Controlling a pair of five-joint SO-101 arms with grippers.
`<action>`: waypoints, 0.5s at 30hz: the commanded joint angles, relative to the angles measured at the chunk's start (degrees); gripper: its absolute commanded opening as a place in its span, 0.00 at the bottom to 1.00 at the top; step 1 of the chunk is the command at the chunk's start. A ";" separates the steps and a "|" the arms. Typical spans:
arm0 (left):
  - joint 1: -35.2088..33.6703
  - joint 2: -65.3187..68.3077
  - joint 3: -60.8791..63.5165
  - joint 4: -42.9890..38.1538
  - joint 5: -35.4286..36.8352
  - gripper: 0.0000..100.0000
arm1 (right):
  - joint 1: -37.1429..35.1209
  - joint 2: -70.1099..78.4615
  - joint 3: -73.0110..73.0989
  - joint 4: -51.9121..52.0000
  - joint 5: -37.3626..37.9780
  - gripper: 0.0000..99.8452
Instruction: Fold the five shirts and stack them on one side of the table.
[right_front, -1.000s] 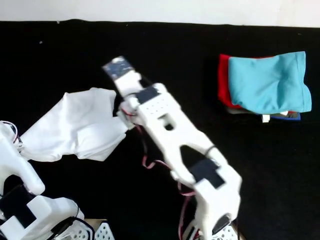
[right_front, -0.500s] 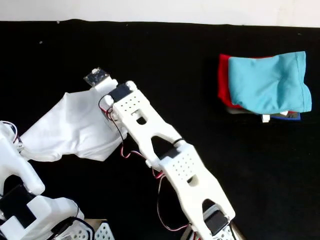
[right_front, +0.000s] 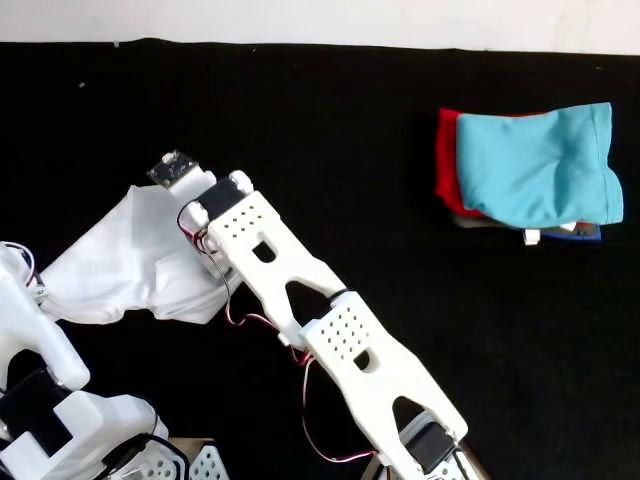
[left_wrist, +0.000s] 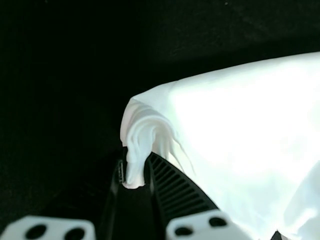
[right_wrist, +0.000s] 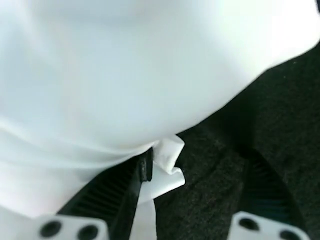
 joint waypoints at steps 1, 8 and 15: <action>0.48 -0.22 -1.63 0.18 -0.44 0.01 | -1.10 -0.04 -1.54 0.48 0.00 0.07; 0.75 -0.22 -1.45 0.44 -0.44 0.01 | 5.23 -2.07 -1.63 1.54 -0.18 0.01; 6.11 -0.84 -1.01 5.89 0.00 0.01 | 14.90 -9.71 -8.84 7.16 -0.09 0.01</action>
